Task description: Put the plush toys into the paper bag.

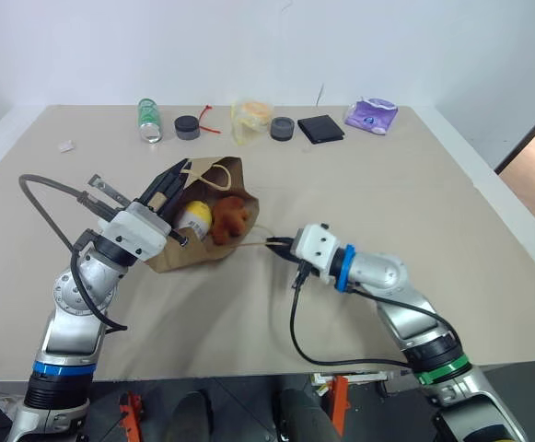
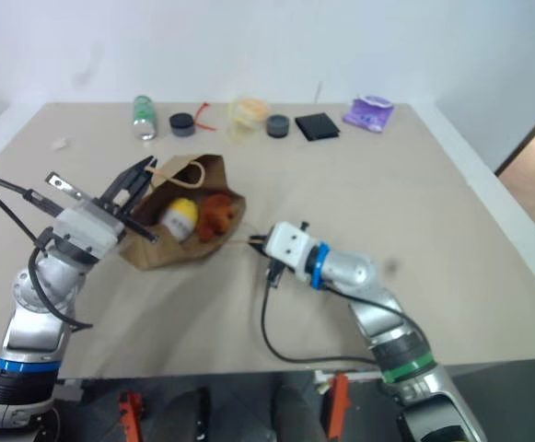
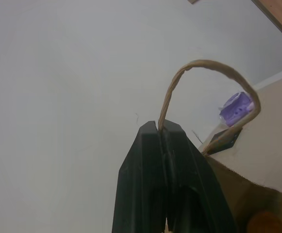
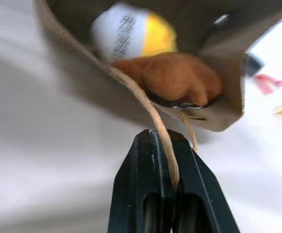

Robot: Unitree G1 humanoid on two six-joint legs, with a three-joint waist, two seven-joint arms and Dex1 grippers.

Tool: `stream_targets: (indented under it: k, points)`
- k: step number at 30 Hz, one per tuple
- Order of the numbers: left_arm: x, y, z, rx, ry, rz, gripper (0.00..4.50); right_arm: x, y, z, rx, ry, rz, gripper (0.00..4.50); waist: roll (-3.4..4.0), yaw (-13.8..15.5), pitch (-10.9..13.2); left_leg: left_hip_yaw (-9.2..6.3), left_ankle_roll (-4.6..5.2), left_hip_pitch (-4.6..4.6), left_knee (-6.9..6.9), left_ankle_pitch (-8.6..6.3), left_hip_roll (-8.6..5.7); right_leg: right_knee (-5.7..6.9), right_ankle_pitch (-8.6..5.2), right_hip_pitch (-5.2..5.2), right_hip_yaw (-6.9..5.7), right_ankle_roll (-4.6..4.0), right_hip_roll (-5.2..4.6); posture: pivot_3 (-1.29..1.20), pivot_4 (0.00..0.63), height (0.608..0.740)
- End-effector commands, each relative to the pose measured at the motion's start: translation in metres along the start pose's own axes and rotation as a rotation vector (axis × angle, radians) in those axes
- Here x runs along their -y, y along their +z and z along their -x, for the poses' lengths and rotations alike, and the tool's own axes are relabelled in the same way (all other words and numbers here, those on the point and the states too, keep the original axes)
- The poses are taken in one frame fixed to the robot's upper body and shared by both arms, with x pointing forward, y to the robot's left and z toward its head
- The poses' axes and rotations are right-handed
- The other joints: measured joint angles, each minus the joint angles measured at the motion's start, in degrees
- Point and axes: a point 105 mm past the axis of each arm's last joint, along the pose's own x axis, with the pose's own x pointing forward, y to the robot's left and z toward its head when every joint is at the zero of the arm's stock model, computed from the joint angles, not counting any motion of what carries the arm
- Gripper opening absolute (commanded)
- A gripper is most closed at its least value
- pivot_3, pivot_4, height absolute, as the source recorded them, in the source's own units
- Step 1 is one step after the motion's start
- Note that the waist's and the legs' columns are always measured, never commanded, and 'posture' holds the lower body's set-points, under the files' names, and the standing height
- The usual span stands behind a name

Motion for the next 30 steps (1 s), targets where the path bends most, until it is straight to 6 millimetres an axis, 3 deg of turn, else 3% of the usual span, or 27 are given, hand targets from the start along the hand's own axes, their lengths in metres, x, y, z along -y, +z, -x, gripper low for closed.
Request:
stream_targets:
  k: [1,5,8,14,15,18,22,23,24,25,26,30]
  points:
    - [-0.019,0.005,-0.004,0.023,0.071,-0.006,0.00,0.035,0.063,0.011,0.161,-0.063,0.151,0.07,0.02,-0.1,0.0,0.00,0.00,0.01,0.00,0.00,0.01,0.01,0.00,0.00,0.00,0.00,0.01,0.00,0.150,0.740]
    - [-0.019,0.001,-0.003,0.003,0.100,0.031,0.00,0.046,0.095,0.006,0.231,-0.076,0.236,0.07,0.01,-0.1,0.0,-0.01,0.00,0.05,-0.02,0.00,0.01,0.00,0.01,0.01,0.01,-0.01,0.02,0.00,0.150,0.740]
    - [-0.018,-0.002,-0.001,-0.014,0.108,0.048,0.00,0.042,0.110,0.000,0.267,-0.051,0.262,0.07,0.01,-0.1,0.0,0.01,0.00,0.01,-0.03,0.00,0.01,0.00,0.00,0.00,0.02,-0.02,0.02,0.00,0.150,0.740]
    - [-0.011,-0.021,0.011,-0.125,0.125,0.116,0.00,0.026,0.089,-0.011,0.206,0.012,0.268,0.07,0.01,0.0,0.0,0.01,0.00,-0.02,-0.04,-0.01,0.00,0.00,-0.04,0.00,0.03,-0.02,0.00,0.00,0.150,0.740]
    - [-0.008,-0.024,0.013,-0.147,0.117,0.156,0.00,0.027,0.088,-0.011,0.207,0.006,0.257,0.71,0.01,0.0,0.0,0.01,0.00,-0.02,-0.03,0.00,0.00,0.00,-0.04,0.00,0.03,-0.02,0.00,0.00,0.150,0.740]
    - [-0.003,-0.029,0.019,-0.195,0.105,0.323,0.93,0.035,0.089,-0.008,0.222,-0.019,0.262,2.02,0.01,-0.1,0.0,0.03,0.00,0.00,-0.01,0.00,0.00,0.00,0.00,0.00,0.03,0.00,0.00,0.00,0.150,0.740]
    - [-0.002,-0.032,0.027,-0.261,0.089,0.489,2.87,0.043,0.097,-0.005,0.267,-0.057,0.239,3.95,0.01,-0.1,0.0,0.02,0.00,0.01,-0.01,0.00,0.01,0.00,0.01,-0.01,0.03,-0.01,0.01,0.00,0.150,0.740]
    - [-0.001,-0.030,0.028,-0.274,0.073,0.541,3.15,0.044,0.097,-0.005,0.279,-0.061,0.202,4.23,0.01,-0.1,0.0,0.02,0.00,0.02,-0.02,0.00,0.01,0.00,0.01,-0.01,0.03,-0.01,0.01,0.00,0.150,0.740]
    - [0.000,-0.028,0.029,-0.283,0.061,0.574,3.75,0.044,0.097,-0.004,0.287,-0.063,0.177,4.50,0.01,-0.2,0.0,0.01,0.00,0.02,-0.02,0.00,0.01,0.00,0.00,-0.01,0.03,-0.01,0.01,0.00,0.150,0.740]
    - [0.000,-0.027,0.031,-0.293,0.058,0.631,4.24,0.044,0.097,-0.004,0.297,-0.062,0.116,4.50,0.01,-0.2,0.0,0.01,0.00,0.02,-0.02,0.00,0.01,0.00,0.00,-0.01,0.03,-0.02,0.02,0.00,0.150,0.740]
    - [-0.002,-0.026,0.036,-0.311,0.057,0.698,4.41,0.043,0.095,-0.004,0.301,-0.049,0.025,4.50,0.01,-0.2,0.0,0.01,0.00,0.02,-0.03,0.00,0.01,0.00,-0.01,-0.01,0.03,-0.02,0.02,0.00,0.150,0.740]
    - [-0.012,-0.024,0.058,-0.376,0.068,0.865,4.41,0.036,0.077,-0.005,0.237,0.010,-0.213,4.50,0.01,-0.2,0.0,0.00,0.00,0.01,-0.04,0.00,0.03,0.01,-0.02,-0.02,0.03,-0.05,0.02,0.00,0.150,0.740]
